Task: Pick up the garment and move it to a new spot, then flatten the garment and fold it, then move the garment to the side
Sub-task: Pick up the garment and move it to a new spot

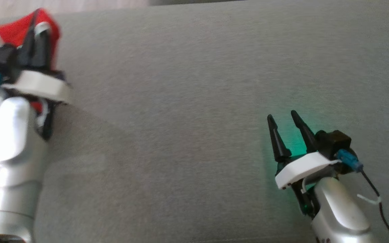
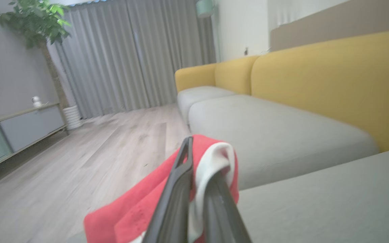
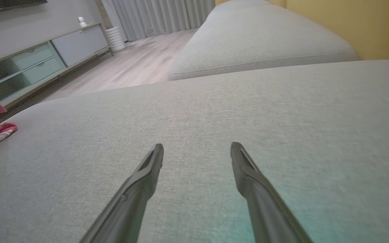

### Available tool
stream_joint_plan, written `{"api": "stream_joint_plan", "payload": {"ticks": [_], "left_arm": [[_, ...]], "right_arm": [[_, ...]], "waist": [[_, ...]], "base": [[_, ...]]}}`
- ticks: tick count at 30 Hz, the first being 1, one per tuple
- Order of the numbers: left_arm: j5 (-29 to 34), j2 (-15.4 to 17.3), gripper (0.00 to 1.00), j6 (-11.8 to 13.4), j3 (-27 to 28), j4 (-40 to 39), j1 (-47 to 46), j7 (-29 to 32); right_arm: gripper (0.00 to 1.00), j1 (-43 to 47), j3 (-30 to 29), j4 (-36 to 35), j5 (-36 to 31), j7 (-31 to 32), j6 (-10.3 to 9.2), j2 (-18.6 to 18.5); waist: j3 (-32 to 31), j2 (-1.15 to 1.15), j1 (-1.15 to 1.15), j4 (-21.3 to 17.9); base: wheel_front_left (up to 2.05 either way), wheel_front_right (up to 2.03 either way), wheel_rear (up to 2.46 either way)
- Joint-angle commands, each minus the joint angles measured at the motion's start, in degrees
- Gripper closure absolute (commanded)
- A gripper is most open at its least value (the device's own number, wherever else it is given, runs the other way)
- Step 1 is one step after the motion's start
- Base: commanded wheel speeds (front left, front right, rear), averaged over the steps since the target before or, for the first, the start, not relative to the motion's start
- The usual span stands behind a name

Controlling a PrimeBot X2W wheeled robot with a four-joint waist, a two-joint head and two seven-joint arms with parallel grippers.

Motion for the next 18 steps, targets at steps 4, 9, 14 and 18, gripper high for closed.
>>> {"api": "stream_joint_plan", "payload": {"ticks": [4, 9, 14, 18], "left_arm": [[-2.4, -1.1, 1.0, -0.3, -1.6, -8.2, -0.5, -0.5], [-7.3, -4.5, 1.0, -0.3, -5.8, -14.5, 1.7, -0.5], [-10.8, -8.4, 1.0, -0.3, -11.2, -17.1, 3.0, -0.5], [-13.2, -10.9, 1.0, -0.3, -14.6, -17.2, 3.7, -0.5]], "right_arm": [[0.0, 1.6, 4.0, -2.9, 3.5, -0.8, -0.04, 1.0], [0.0, 2.5, 6.8, -3.6, 5.4, -0.8, -0.04, 1.0], [0.0, 2.5, 8.7, -4.2, 6.4, -0.8, -0.04, 1.0], [0.0, 2.9, 9.2, -4.3, 7.0, -0.8, -0.04, 1.0]], "waist": [[-3.9, 0.0, 0.0, -8.3], [-5.1, 0.0, 0.0, -15.4], [-5.6, 0.0, 0.0, -20.6], [-5.9, 0.0, 0.0, -22.9]], "base": [[0.0, 0.0, 0.0], [0.0, 0.0, 0.0], [0.0, 0.0, 0.0], [0.0, 0.0, 0.0]]}}
